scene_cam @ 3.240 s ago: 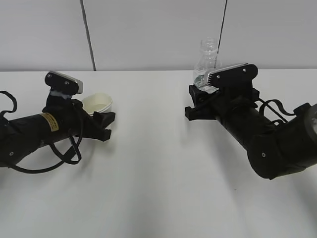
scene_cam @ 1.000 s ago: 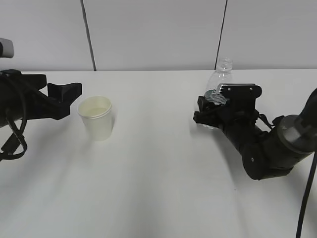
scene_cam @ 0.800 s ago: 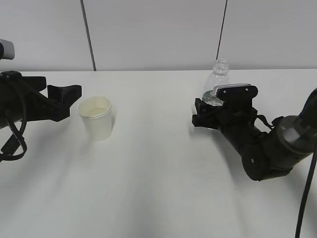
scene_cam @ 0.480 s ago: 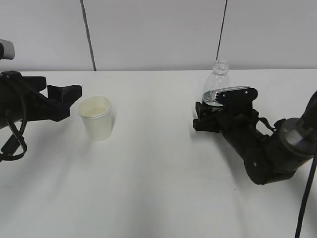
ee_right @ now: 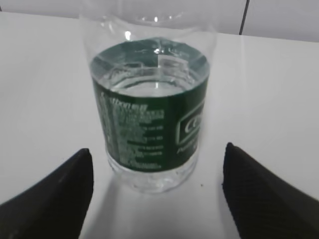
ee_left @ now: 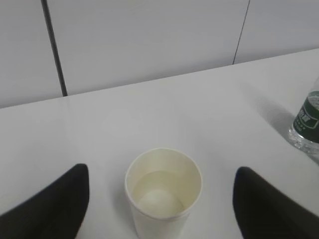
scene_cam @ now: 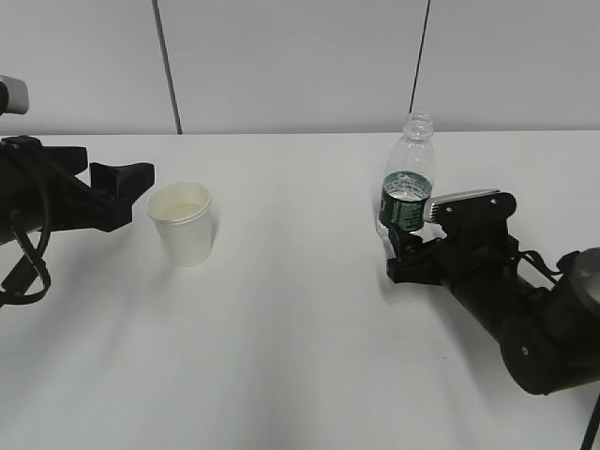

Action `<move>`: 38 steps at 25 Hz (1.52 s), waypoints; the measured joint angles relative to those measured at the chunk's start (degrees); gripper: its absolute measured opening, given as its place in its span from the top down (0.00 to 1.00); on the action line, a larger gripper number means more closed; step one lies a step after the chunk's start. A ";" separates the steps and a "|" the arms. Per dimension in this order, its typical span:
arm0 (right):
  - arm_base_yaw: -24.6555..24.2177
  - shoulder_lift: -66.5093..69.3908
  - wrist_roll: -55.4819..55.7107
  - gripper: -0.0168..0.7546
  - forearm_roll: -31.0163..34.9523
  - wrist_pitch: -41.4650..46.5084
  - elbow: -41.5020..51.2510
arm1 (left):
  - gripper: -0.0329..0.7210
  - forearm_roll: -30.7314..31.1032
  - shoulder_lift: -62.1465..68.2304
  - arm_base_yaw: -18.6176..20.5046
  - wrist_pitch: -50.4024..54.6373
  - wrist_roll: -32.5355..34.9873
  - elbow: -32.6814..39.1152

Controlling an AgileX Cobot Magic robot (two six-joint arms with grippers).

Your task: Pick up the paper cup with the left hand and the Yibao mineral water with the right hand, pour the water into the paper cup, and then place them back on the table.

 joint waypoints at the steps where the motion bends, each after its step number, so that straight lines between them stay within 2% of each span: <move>1: 0.00 -0.80 0.00 0.20 0.00 0.00 1.36 | 0.24 0.05 0.00 0.00 0.53 -0.31 0.00; 5: 0.00 -7.67 0.00 0.20 -0.81 0.96 5.23 | 0.24 2.15 -2.46 0.00 6.00 -3.63 -0.07; 8: 0.00 -16.19 0.00 0.20 -2.38 10.47 5.66 | 0.24 4.99 -6.87 -1.02 17.07 -8.23 -1.29; 13: 0.00 -30.45 0.00 0.21 -3.43 35.86 5.81 | 0.24 4.71 -15.29 -8.49 42.66 -9.66 -5.75; 18: 0.00 -44.16 0.00 0.21 -4.57 65.94 3.48 | 0.25 -3.33 -21.75 -16.87 63.89 -9.40 -11.67; 22: 0.00 -53.64 0.00 0.21 -7.05 82.72 2.42 | 0.29 -11.06 -25.57 -20.84 79.61 -3.88 -15.96; 27: 0.00 -68.65 0.00 0.21 -8.83 99.32 2.42 | 0.30 -19.50 -32.04 -21.62 94.45 5.41 -18.28; 34: 0.00 -91.66 0.10 0.21 -9.40 121.93 2.42 | 0.30 -20.00 -47.99 -21.62 101.95 7.35 -18.35; 38: 0.00 -101.71 2.75 0.21 -10.40 130.71 2.42 | 0.30 -20.06 -57.27 -21.62 102.63 7.40 -15.80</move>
